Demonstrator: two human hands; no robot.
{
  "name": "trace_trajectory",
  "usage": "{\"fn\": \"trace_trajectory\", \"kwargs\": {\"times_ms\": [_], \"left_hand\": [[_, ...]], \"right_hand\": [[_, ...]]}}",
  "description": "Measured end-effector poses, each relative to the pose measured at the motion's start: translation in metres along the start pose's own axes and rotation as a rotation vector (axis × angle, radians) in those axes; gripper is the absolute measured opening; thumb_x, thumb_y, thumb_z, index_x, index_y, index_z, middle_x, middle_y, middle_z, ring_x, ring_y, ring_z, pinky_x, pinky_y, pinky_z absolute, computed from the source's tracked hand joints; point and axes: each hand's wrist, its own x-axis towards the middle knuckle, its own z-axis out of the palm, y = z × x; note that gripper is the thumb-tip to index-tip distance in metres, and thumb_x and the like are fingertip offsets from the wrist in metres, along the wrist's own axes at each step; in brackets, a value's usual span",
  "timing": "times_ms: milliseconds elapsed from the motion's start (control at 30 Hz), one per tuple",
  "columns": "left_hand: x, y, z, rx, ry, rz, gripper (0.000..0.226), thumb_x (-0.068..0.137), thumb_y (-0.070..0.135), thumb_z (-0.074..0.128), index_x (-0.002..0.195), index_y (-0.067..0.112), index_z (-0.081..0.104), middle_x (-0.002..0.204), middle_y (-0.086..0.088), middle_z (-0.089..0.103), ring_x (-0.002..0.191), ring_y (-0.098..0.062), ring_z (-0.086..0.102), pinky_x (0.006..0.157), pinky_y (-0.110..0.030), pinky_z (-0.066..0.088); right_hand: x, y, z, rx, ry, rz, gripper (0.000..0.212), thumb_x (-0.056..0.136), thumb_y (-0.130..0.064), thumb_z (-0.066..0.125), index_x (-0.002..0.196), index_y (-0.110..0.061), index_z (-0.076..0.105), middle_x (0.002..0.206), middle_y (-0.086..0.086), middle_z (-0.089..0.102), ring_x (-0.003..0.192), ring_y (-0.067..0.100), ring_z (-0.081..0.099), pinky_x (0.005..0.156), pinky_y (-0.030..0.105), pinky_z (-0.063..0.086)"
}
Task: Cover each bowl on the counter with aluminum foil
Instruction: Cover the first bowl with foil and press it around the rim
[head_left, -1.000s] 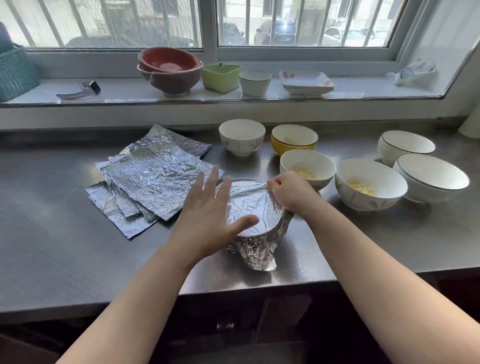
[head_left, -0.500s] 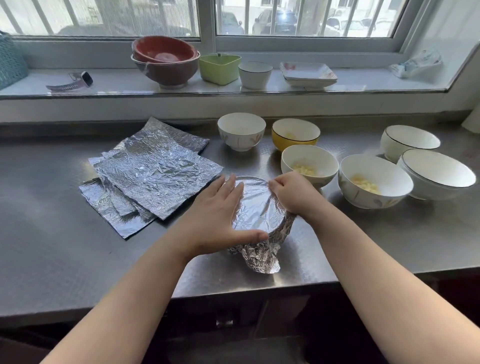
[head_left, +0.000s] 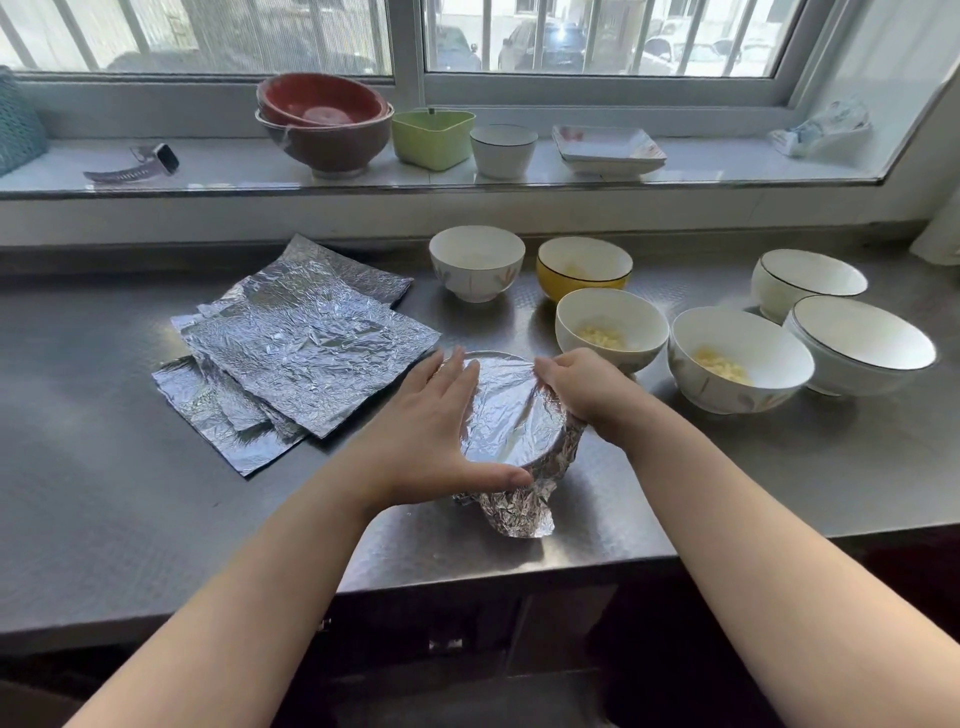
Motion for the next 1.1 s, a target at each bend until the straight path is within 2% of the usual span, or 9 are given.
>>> {"fn": "trace_trajectory", "kwargs": {"times_ms": [167,267,367,500,667,767,867,1033,1100], "left_hand": [[-0.001,0.001,0.002,0.003,0.003,-0.010,0.138,0.050,0.097,0.040,0.157,0.020,-0.001,0.163,0.006,-0.013,0.147,-0.009,-0.019,0.122,-0.035,-0.002],[-0.001,0.002,0.003,-0.008,0.008,-0.023,0.140,0.047,0.098,0.039,0.157,0.021,-0.002,0.163,0.008,-0.012,0.147,-0.008,-0.018,0.122,-0.035,0.000],[-0.001,0.003,0.003,0.000,0.016,-0.028,0.141,0.046,0.098,0.036,0.157,0.020,-0.002,0.163,0.007,-0.012,0.148,-0.009,-0.018,0.122,-0.034,-0.001],[-0.001,0.004,0.004,0.010,0.025,-0.030,0.141,0.045,0.098,0.035,0.157,0.020,-0.002,0.164,0.006,-0.011,0.148,-0.010,-0.017,0.123,-0.035,0.000],[-0.003,0.007,0.003,0.018,0.011,-0.044,0.139,0.050,0.097,0.041,0.157,0.020,-0.003,0.163,0.006,-0.014,0.148,-0.011,-0.017,0.123,-0.036,0.000],[-0.004,0.009,0.002,0.006,0.005,-0.056,0.135,0.054,0.093,0.046,0.157,0.020,-0.003,0.163,0.007,-0.014,0.148,-0.012,-0.018,0.123,-0.036,0.000],[-0.003,0.008,0.003,0.003,0.012,-0.059,0.137,0.053,0.093,0.046,0.157,0.019,-0.004,0.163,0.006,-0.012,0.148,-0.011,-0.017,0.123,-0.036,0.000],[-0.003,0.008,0.003,-0.003,0.012,-0.064,0.137,0.054,0.092,0.047,0.157,0.018,-0.005,0.163,0.007,-0.013,0.148,-0.011,-0.017,0.122,-0.034,-0.001],[-0.004,0.009,0.003,-0.009,0.017,-0.068,0.136,0.056,0.091,0.049,0.157,0.018,-0.004,0.163,0.007,-0.013,0.148,-0.010,-0.018,0.122,-0.034,-0.001]], "right_hand": [[-0.002,0.002,0.002,0.048,-0.006,0.020,0.048,0.100,-0.038,0.046,0.090,0.004,0.067,0.079,0.015,0.060,0.073,0.025,0.055,0.073,0.040,0.047],[-0.005,0.002,0.000,-0.038,-0.022,0.021,0.052,0.102,-0.041,0.041,0.090,0.002,0.066,0.077,0.013,0.060,0.070,0.024,0.055,0.069,0.033,0.043],[-0.004,0.004,0.001,0.016,-0.019,0.021,0.050,0.102,-0.042,0.042,0.080,-0.003,0.062,0.073,0.012,0.058,0.067,0.024,0.053,0.065,0.032,0.042],[-0.005,0.009,0.005,0.119,0.013,0.032,0.053,0.100,-0.044,0.044,0.087,0.003,0.064,0.082,0.017,0.061,0.076,0.026,0.058,0.072,0.038,0.045],[-0.012,0.007,-0.001,0.164,-0.061,0.033,0.053,0.102,-0.042,0.042,0.092,0.005,0.065,0.086,0.023,0.065,0.080,0.029,0.062,0.077,0.039,0.049],[-0.022,0.001,-0.010,-0.099,-0.027,-0.091,0.045,0.104,-0.034,0.040,0.079,-0.002,0.059,0.072,0.014,0.058,0.063,0.019,0.050,0.063,0.030,0.038],[-0.029,-0.004,-0.013,-0.274,0.002,-0.186,0.046,0.105,-0.024,0.039,0.062,-0.007,0.044,0.061,0.007,0.044,0.057,0.016,0.037,0.057,0.036,0.023],[-0.027,0.006,-0.006,-0.197,0.018,-0.191,0.048,0.105,-0.024,0.038,0.058,-0.014,0.038,0.058,0.000,0.038,0.055,0.013,0.033,0.052,0.027,0.025],[-0.027,0.010,-0.004,-0.123,0.022,-0.194,0.046,0.105,-0.026,0.038,0.060,-0.013,0.039,0.057,0.000,0.037,0.056,0.014,0.032,0.056,0.031,0.026]]}}
